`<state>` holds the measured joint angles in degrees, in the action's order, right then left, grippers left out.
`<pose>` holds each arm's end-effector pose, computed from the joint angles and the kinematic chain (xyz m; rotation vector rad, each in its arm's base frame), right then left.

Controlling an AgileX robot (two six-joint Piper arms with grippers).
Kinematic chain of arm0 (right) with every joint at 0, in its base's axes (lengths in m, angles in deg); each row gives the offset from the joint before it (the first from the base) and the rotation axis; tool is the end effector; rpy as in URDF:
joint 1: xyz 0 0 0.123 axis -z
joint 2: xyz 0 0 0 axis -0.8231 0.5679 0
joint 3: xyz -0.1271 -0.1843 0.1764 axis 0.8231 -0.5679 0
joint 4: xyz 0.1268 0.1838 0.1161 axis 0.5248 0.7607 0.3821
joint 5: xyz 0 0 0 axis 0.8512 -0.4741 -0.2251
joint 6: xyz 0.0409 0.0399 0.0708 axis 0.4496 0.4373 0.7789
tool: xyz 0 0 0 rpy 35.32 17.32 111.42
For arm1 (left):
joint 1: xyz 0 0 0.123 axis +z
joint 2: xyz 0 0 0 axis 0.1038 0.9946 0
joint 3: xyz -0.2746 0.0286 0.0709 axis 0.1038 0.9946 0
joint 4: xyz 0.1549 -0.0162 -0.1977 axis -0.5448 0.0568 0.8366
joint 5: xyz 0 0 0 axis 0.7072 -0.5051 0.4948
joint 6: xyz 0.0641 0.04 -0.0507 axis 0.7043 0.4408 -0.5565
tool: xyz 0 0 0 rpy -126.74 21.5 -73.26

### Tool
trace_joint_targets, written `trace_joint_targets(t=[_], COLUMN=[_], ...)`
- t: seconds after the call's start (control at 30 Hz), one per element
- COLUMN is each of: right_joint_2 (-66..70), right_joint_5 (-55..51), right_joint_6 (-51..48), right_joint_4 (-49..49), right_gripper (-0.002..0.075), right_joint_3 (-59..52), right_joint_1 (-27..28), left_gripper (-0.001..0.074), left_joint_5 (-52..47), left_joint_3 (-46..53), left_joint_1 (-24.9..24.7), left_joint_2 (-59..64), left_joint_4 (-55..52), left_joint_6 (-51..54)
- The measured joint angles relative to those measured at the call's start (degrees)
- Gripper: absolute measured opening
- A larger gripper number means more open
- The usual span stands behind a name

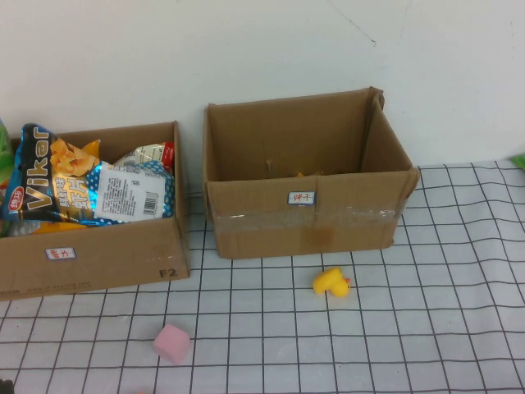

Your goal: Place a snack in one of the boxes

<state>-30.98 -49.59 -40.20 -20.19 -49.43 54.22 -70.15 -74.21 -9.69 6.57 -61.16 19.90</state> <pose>0.0535 -0.0021 0.1741 -0.0795 1.8401 -0.0832 0.0554 -0.0190 0.2557 0.1189 2.0139 -0.3228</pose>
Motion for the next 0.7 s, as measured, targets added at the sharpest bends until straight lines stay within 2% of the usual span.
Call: trace_joint_targets(t=[0.47,0.57,0.7], right_joint_2=[0.0,0.0,0.0], right_joint_5=[0.0,0.0,0.0], right_joint_6=[0.0,0.0,0.0], right_joint_4=[0.0,0.0,0.0], right_gripper=[0.0002,0.0002,0.0002], right_joint_3=[0.0,0.0,0.0], right_joint_1=[0.0,0.0,0.0], left_gripper=[-0.0001,-0.0001,-0.0001], left_joint_5=[0.9,6.1,18.4], left_joint_3=[0.2,2.4,8.4], left_joint_1=[0.0,2.0,8.1], left_joint_2=[-0.3,-1.5,-4.9], left_joint_4=[-2.1,-4.8,-7.8], left_joint_6=[-0.8,-3.7,-5.0])
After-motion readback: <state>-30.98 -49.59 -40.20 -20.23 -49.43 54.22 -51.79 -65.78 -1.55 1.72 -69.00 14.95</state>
